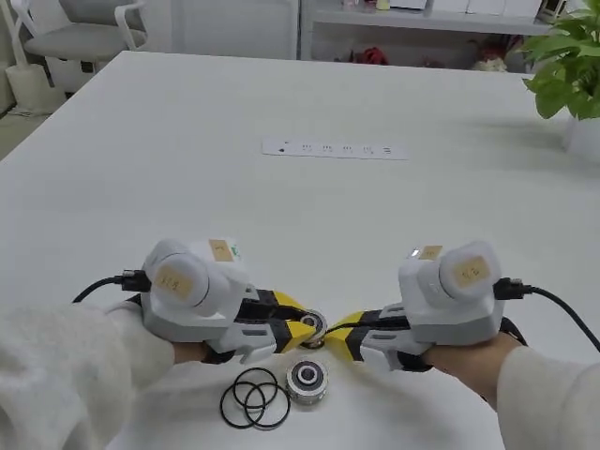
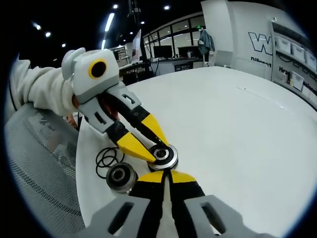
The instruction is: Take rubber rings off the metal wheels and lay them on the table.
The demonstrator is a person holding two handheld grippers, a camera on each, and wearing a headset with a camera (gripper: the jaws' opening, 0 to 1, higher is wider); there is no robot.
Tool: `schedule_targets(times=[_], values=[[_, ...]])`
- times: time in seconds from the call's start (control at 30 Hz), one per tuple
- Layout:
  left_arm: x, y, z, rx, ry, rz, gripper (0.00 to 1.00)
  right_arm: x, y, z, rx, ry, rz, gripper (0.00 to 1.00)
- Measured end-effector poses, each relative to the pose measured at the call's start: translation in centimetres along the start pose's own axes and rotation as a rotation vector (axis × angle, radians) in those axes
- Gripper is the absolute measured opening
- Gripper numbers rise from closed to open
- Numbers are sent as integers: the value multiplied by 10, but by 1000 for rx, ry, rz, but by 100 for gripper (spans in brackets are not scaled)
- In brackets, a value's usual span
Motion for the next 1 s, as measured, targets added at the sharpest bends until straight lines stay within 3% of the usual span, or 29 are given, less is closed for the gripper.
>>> schedule_targets(times=[0.1, 0.2, 0.27, 0.47, 0.53, 0.77, 1.0], values=[[0, 0, 0, 0, 0, 0, 13, 0, 1, 1, -6, -5, 13, 0], [0, 0, 0, 2, 0, 1, 13, 0, 5, 0, -33, -14, 86, 0], [0, 0, 0, 2, 0, 2, 13, 0, 9, 1, -61, -11, 165, 0], [0, 0, 0, 0, 0, 4, 13, 4, 15, -3, -76, 27, 371, 0], [0, 0, -1, 0, 0, 5, 13, 6, 15, -4, -67, 47, 408, 0], [0, 0, -1, 0, 0, 5, 13, 11, 14, -7, -49, 77, 474, 0], [-1, 0, -1, 1, -1, 9, 13, 12, 13, -6, -47, 74, 492, 0]])
Point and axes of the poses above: the centre of the closed fingertips' face, and the gripper's own axes: z roughly forward along the fingers, y roughly to its right, x roughly out of its top, the point moved 3 cm from there along -z, roughly backward along the fingers, and after that the axes turned 4 degrees about y, right-handed, at the moved point
